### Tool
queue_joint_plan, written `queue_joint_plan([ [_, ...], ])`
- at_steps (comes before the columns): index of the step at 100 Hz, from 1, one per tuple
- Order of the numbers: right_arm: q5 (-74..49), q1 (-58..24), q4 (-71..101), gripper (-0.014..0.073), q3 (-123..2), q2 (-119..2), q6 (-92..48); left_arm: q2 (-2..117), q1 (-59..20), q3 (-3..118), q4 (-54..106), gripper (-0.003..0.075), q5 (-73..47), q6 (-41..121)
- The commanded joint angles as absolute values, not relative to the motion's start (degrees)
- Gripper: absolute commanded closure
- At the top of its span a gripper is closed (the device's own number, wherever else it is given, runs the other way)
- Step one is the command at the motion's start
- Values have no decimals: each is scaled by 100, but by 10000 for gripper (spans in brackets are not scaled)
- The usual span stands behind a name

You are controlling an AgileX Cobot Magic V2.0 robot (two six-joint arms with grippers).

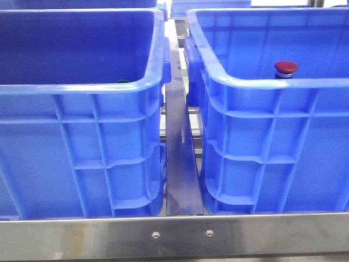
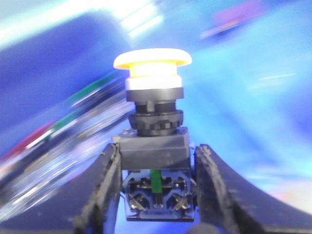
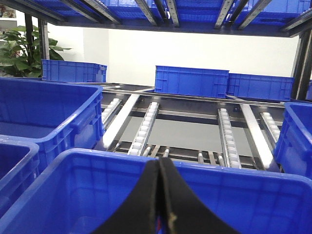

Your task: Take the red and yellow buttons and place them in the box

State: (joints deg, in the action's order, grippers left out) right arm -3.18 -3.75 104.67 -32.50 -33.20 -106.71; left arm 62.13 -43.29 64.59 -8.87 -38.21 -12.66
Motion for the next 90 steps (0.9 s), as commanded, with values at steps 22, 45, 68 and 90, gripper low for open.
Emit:
queue_joint_plan([
  [22, -818, -351, 11086, 593, -3404, -3312, -10684, 5994, -5539, 6605, -939, 739, -3254, -1256],
  [45, -1091, -351, 11086, 302, -3404, -3312, -10684, 6123, -5843, 6605, -963, 739, -3147, -1256],
  [68, -2025, -351, 11086, -44, -3404, -3324, -9863, 6182, -5843, 6605, -963, 739, -3147, -1256],
  [90, -3533, -351, 11086, -12, -3410, -3664, -8008, 6182, -5843, 6605, -963, 739, -3147, -1256],
])
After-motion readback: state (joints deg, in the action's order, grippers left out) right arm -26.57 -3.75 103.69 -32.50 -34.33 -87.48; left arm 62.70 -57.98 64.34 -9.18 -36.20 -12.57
